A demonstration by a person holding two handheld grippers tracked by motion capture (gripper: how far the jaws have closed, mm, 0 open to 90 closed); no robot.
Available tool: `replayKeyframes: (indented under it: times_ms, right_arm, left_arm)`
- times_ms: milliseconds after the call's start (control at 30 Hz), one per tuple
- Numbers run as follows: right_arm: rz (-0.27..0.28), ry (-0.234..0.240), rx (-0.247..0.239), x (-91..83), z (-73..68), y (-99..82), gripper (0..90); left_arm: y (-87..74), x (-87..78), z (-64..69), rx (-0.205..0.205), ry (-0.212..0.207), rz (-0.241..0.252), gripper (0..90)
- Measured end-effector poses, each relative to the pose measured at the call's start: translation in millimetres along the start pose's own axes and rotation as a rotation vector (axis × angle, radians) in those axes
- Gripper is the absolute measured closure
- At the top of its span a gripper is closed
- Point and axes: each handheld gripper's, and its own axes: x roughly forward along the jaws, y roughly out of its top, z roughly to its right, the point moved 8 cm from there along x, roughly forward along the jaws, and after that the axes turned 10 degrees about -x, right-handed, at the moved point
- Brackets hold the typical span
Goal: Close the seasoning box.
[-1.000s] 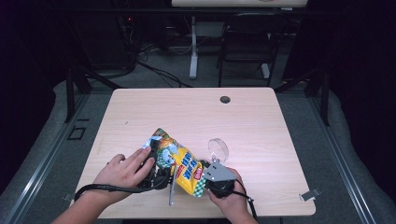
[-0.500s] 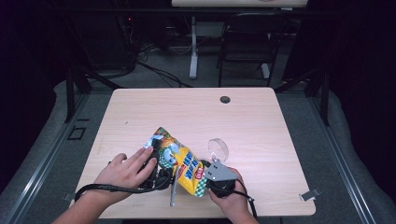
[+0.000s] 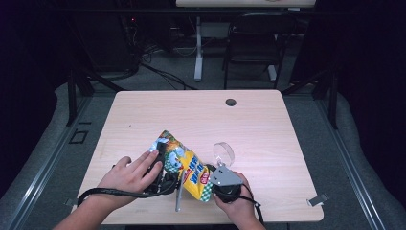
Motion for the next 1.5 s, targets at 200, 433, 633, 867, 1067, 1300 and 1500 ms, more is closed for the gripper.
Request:
replayKeyframes:
  times_ms: [200,433,633,867,1067,1300,1500]
  right_arm:
    - [0.003,0.0,-0.002,0.0,0.0,0.4,71.0]
    - [0.008,0.003,0.0,0.3,-0.6,1.0,71.0]
    - [0.008,0.0,0.002,-0.2,0.2,0.9,71.0]
    - [0.009,0.001,0.006,-0.9,0.5,1.3,71.0]
    - [0.012,-0.003,0.003,-0.8,0.1,1.6,71.0]
    - [0.012,0.004,0.01,-0.8,-0.5,1.7,71.0]
    - [0.011,0.01,0.017,-0.9,-1.1,1.9,71.0]
  left_arm:
    - [0.4,-0.7,-1.5,0.008,0.004,0.001,59.1]
    - [0.9,-1.2,-2.8,0.014,0.008,0.001,59.2]
    - [2.4,-2.9,-4.3,0.025,0.019,0.001,59.4]
    - [3.2,-4.0,-5.9,0.026,0.029,0.007,60.9]
    - [3.6,-4.4,-6.0,0.027,0.019,0.007,61.9]
    - [4.4,-5.7,-7.9,0.039,0.027,0.015,62.3]
    - [4.4,-6.5,-9.4,0.05,0.035,0.012,62.3]
